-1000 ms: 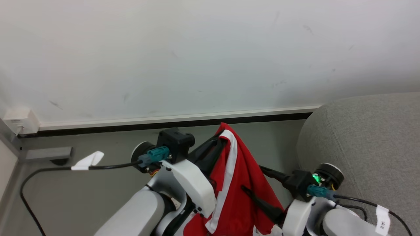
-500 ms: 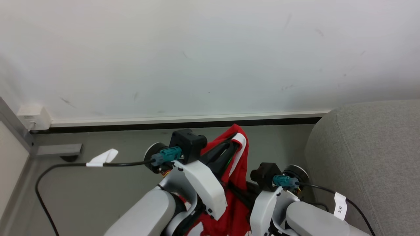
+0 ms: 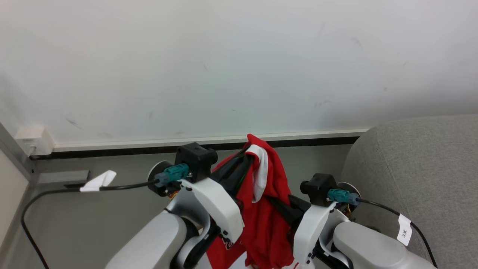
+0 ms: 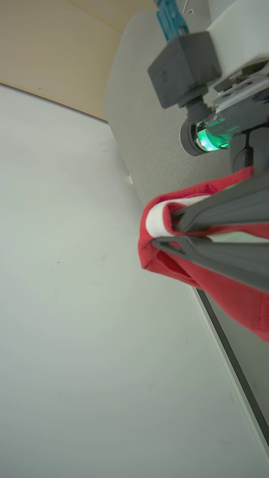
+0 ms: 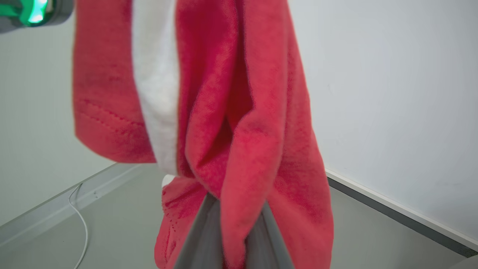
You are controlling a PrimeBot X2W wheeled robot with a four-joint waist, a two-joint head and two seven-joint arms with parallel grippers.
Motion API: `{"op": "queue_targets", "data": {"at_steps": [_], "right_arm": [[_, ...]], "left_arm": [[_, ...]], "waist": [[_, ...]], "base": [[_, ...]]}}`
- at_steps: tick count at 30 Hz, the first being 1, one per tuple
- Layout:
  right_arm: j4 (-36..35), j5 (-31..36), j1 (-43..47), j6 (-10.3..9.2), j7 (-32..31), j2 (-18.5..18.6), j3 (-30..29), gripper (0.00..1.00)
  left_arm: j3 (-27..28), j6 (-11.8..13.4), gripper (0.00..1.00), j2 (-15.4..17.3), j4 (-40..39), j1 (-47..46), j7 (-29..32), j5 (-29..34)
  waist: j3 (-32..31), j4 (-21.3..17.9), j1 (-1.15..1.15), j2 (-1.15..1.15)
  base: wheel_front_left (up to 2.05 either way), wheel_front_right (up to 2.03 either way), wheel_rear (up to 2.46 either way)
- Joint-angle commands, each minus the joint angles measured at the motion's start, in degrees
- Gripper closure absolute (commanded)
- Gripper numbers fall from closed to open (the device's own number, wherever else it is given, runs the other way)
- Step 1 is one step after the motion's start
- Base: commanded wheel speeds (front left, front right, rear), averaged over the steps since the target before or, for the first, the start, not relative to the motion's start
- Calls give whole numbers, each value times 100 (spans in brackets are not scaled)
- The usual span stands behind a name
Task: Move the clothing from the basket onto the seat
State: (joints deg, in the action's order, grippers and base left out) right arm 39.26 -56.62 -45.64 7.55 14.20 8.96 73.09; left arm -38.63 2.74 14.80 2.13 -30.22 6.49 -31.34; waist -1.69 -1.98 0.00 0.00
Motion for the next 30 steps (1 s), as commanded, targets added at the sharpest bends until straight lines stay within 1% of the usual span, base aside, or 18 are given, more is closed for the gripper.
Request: {"op": "queue_targets", "data": {"at_steps": [1, 3, 5, 9, 10, 11, 13, 14, 15, 16, 17, 30], "right_arm": [[-46, -88, -68, -12, 61, 43, -6, 100], [-102, -139, -135, -12, 71, 109, -1, 100], [-156, -204, -148, -12, 92, 145, 3, 100], [-213, -261, -171, -12, 111, 216, 8, 100], [-221, -271, -173, -12, 114, 235, 10, 100], [-234, -282, -180, -12, 116, 257, 9, 100], [-278, -301, -177, -12, 107, 289, -64, 100], [-314, -317, -149, -12, 107, 295, -102, 100], [-332, -305, -128, -12, 106, 305, -124, 100], [-344, -294, -115, -12, 107, 317, -148, 100], [-354, -278, -104, -12, 107, 329, -171, 100], [-383, -180, -54, -12, 108, 583, -522, 100]], "left_arm": [[18, 22, 100, 34, 20, 45, -22, 10], [19, 59, 100, 53, 23, 81, -43, 21], [12, 70, 96, 69, 32, 110, -50, 28], [-11, 95, 80, 80, 41, 145, -83, 48], [-16, 102, 72, 82, 44, 154, -88, 50], [-12, 126, 59, 80, 49, 162, -104, 59], [-24, 140, 50, 93, 59, 169, -104, 79], [-26, 159, 39, 92, 63, 174, -109, 79], [-13, 178, 22, 91, 64, 178, -127, 83], [-17, 180, 3, 98, 69, 184, -136, 80], [-24, 189, 0, 105, 72, 196, -132, 77], [-80, 272, 0, 145, 33, 313, -117, 11]], "waist": [[-4, -15, 0, 0], [-4, -44, 0, 0], [0, -68, 0, 0], [3, -93, 0, 0], [3, -91, 0, 0], [2, -87, 0, 0], [2, -76, 0, 0], [2, -68, 0, 0], [2, -58, 0, 0], [1, -48, 0, 0], [1, -38, 0, 0], [40, -37, 0, 0]], "base": [[0, 0, 0], [0, 0, 0], [0, 0, 0], [0, 0, 0], [0, 0, 0], [0, 0, 0], [0, 0, 0], [0, 0, 0], [0, 0, 0], [0, 0, 0], [0, 0, 0], [0, 0, 0]]}}
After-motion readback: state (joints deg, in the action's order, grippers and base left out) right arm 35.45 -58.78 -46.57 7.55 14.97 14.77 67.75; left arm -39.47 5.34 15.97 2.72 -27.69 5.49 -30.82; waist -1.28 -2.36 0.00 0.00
